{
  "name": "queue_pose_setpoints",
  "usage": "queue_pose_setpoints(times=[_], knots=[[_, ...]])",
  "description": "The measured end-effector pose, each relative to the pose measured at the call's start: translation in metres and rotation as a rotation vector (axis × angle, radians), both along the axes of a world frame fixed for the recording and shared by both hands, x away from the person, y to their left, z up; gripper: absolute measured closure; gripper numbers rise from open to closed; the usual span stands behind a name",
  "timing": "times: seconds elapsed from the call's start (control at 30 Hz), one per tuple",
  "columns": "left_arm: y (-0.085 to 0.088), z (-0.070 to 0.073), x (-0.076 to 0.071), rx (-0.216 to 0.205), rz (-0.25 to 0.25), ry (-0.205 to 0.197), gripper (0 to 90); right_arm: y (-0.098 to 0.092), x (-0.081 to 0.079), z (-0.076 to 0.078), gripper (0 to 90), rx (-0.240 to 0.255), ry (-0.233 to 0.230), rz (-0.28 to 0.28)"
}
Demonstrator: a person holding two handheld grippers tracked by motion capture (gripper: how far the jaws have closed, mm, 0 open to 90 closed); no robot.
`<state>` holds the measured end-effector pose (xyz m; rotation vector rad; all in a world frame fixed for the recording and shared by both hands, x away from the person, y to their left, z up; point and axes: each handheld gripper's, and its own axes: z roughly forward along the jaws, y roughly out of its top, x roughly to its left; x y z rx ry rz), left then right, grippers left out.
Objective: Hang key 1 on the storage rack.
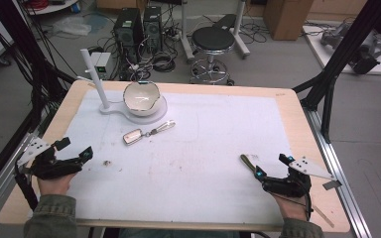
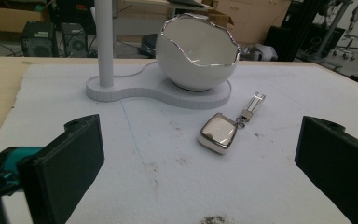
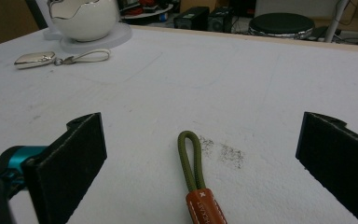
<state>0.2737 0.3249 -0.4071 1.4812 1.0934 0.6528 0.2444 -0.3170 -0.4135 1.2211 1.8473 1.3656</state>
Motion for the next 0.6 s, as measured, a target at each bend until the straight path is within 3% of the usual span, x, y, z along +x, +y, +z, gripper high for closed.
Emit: queue_pose_setpoints(times=[0.6], knots=[[-0.0039,-0.0015,-0.0004,0.037,-0.009,0.011,1.7,0.0016,0.0014,0.0003,0.5,-0.007,0.012,-0.02]])
